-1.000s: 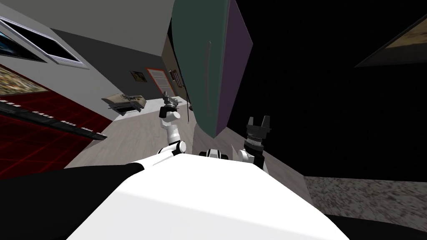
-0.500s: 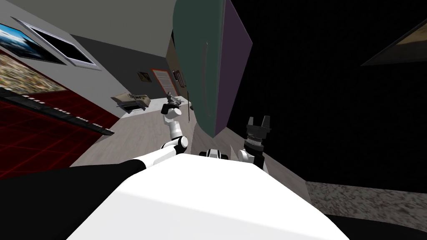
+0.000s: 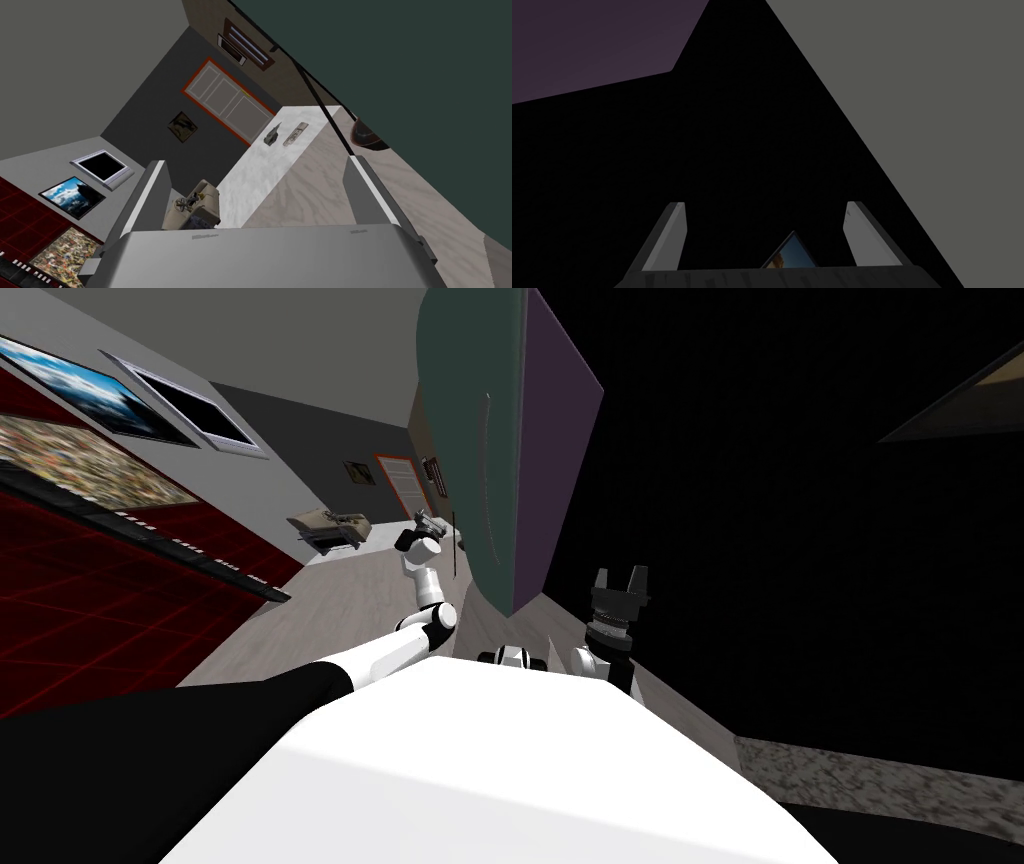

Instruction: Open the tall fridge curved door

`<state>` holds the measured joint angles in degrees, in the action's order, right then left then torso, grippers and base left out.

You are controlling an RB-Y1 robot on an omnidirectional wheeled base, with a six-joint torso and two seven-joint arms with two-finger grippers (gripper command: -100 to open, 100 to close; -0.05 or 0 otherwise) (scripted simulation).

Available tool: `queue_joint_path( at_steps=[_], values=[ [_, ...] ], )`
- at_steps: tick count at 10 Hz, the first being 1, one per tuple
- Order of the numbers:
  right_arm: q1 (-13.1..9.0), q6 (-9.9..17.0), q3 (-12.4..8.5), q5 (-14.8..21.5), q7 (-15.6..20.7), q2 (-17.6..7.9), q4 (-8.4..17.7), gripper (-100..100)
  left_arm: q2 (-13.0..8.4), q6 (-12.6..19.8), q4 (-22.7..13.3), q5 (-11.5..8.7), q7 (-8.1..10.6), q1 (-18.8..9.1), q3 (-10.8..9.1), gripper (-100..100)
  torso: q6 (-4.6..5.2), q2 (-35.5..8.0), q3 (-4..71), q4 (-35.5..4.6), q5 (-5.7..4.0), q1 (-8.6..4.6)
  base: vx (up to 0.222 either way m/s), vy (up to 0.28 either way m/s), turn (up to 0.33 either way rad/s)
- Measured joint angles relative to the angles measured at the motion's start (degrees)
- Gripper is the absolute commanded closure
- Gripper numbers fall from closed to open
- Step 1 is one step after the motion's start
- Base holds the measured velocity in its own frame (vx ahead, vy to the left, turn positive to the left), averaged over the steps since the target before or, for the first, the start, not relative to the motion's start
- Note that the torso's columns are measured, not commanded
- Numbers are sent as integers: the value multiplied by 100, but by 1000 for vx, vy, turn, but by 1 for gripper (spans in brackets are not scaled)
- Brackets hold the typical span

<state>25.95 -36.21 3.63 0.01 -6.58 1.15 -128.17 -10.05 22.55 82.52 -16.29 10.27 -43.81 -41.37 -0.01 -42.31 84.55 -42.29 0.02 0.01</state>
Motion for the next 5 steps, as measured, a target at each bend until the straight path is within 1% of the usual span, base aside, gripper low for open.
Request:
queue_joint_path(
  at_steps=[1,2,3,4,5],
  values=[
    [0,0,0,0,0,0,0,0,24,67,-96,-25,13,-101,-17,-100,2,9,5,2,0,7,-5,-93,48],
    [0,0,0,0,0,-1,0,0,17,134,-335,-34,28,-327,-53,-100,1,10,7,3,1,7,-18,-125,84],
    [0,0,0,0,0,0,0,0,77,281,-464,-33,56,-528,-101,-100,1,4,3,1,-3,-6,-17,-156,78],
    [0,0,0,0,0,0,0,0,79,438,-590,-133,79,-656,-117,-100,1,1,0,0,-5,-15,-4,-115,21],
    [0,0,0,0,0,0,0,0,95,506,-693,-138,94,-756,-132,-100,2,4,2,0,-2,2,3,-92,23]
  ],
)
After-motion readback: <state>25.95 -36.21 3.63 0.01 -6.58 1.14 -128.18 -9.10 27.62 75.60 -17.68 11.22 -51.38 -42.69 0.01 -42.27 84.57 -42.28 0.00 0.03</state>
